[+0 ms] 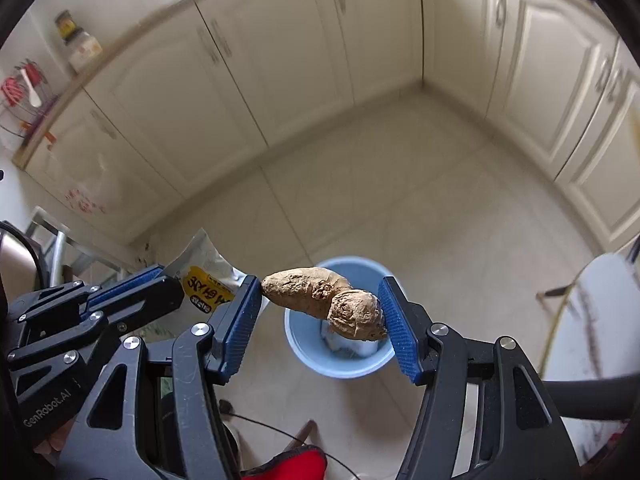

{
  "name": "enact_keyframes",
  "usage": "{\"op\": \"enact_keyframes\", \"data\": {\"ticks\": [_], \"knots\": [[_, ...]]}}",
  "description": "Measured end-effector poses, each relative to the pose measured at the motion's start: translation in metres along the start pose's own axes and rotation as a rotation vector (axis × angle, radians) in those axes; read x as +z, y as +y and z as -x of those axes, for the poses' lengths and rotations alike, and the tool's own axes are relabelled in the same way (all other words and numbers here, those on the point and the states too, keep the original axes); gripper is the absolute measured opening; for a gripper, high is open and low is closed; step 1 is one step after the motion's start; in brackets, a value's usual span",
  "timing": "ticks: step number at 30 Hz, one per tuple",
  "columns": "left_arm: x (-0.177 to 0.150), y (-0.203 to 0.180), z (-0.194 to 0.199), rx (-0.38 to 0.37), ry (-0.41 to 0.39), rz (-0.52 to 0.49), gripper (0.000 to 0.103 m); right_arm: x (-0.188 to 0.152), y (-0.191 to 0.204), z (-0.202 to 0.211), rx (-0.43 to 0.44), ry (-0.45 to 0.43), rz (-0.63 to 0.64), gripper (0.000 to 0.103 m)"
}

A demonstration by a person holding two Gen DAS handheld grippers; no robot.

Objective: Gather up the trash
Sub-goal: 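Carry the wrapper and ginger over the blue bin and open both tools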

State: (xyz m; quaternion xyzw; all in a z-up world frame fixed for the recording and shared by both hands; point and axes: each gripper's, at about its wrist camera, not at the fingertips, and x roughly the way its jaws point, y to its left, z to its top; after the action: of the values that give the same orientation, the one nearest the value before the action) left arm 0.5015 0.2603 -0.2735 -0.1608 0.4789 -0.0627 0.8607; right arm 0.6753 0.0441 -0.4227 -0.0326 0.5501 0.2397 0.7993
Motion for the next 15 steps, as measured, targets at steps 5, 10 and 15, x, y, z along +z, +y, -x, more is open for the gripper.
{"op": "enact_keyframes", "data": {"ticks": [5,10,15], "knots": [[0.018,0.019,-0.045,0.008,0.078,0.023,0.002,-0.001,-0.015,-0.053,0.011,0.074,-0.046,0.059],[0.04,0.029,-0.083,0.018,0.122,0.034,0.002,-0.002,-0.027,-0.076,-0.024,0.099,-0.059,0.075],[0.049,0.027,-0.113,0.041,0.16,0.034,0.002,0.0,-0.041,-0.076,-0.077,0.088,-0.085,0.081]]}}
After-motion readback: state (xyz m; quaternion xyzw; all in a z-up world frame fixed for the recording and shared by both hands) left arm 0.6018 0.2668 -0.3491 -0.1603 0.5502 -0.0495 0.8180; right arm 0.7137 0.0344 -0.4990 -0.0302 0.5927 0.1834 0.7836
